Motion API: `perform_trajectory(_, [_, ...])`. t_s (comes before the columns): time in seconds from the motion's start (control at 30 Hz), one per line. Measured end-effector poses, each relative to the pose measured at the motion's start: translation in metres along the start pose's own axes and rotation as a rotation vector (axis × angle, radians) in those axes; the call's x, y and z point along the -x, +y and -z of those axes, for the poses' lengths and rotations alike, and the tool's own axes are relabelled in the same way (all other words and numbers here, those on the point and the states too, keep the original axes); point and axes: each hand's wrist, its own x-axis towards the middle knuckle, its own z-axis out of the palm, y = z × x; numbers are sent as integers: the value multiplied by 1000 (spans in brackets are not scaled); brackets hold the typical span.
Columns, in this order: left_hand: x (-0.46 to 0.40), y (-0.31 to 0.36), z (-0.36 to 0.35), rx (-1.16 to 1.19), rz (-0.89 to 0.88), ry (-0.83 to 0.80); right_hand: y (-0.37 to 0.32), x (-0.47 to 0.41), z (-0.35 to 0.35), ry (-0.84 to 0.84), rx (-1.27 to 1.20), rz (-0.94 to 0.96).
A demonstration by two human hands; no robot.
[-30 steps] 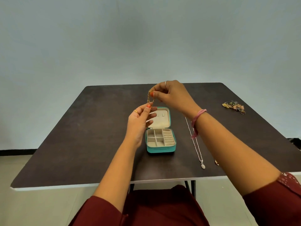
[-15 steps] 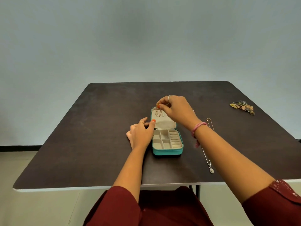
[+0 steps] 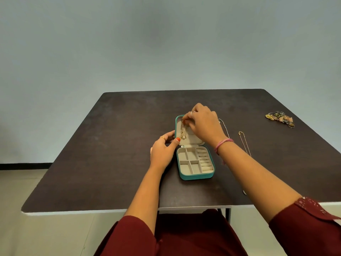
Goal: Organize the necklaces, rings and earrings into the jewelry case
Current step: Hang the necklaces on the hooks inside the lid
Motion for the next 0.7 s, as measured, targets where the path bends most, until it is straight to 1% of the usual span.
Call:
perform_trajectory(0.17, [3,0,2,-11,-47,-18,1,2,-4,56,49,28])
perform_trajectory(0.33, [2,-1,3,-37,-53,-31,3,4,-7,107,11,27])
perform_trajectory(0.4, [2,0,3,-26,-60,-31,3,4,-6,122,-46,7])
perform_trajectory(0.5, [3,1,4,-11,-64,-32,3,1,-2,93,-141,-41])
perform_trajectory(0.6, [5,2,5,-5,-65,-39,3,-1,1,58,-185,-70])
perform_trajectory(0.7, [4,2,5,-7,-66,-40,3,-1,4,57,-229,-94])
